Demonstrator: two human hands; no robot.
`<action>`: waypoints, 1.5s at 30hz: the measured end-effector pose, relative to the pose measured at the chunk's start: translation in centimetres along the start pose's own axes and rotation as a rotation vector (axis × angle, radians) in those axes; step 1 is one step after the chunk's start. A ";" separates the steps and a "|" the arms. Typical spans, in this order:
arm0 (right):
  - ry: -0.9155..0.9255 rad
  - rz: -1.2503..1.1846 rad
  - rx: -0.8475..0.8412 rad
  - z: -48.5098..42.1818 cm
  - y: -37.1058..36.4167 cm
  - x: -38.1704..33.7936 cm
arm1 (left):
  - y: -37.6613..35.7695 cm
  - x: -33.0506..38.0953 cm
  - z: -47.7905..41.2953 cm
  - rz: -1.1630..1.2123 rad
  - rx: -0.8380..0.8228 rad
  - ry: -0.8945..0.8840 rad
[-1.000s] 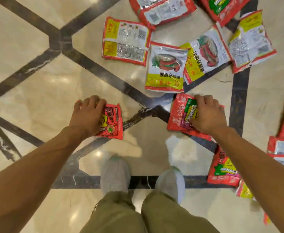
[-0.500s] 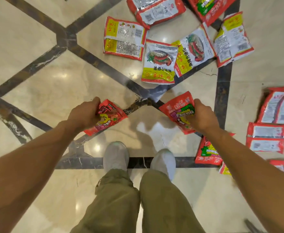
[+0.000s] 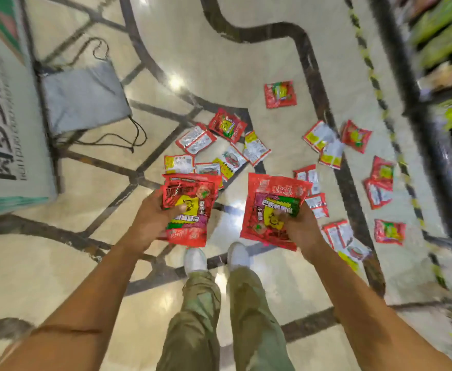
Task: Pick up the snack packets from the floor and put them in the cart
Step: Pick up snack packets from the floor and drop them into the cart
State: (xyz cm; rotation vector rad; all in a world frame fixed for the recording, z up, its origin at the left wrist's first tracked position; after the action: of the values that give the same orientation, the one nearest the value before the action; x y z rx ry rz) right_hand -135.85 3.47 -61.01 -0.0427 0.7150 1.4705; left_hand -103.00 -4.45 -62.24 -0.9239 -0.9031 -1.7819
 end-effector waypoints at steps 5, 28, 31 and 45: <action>0.108 -0.202 0.106 14.4 9.5 -3.9 | -0.8 16.3 6.6 0.067 -0.065 -0.137; 0.333 -0.800 0.734 53.1 45.5 29.6 | -40.7 40.3 44.3 0.029 -0.721 -0.645; 0.291 -0.827 0.769 56.1 48.5 36.0 | -46.3 40.4 49.2 0.007 -0.751 -0.666; 0.158 -1.075 0.978 61.5 59.1 53.4 | -66.7 40.5 60.7 -0.062 -0.973 -0.669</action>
State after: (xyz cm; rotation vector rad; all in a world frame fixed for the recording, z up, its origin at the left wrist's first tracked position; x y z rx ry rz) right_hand -167.72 86.24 -13.50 0.1863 1.2164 0.0192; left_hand -164.77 54.27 -12.10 -2.2148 -0.3802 -1.9945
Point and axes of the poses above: each hand's wrist, its own z-axis away from the middle knuckle, its own y-axis out of the back of the hand, x = y × z, the point moved 1 cm from there along -z, towards the middle knuckle, and after that the axes turned 14 degrees about -y, right-handed, at the moved point
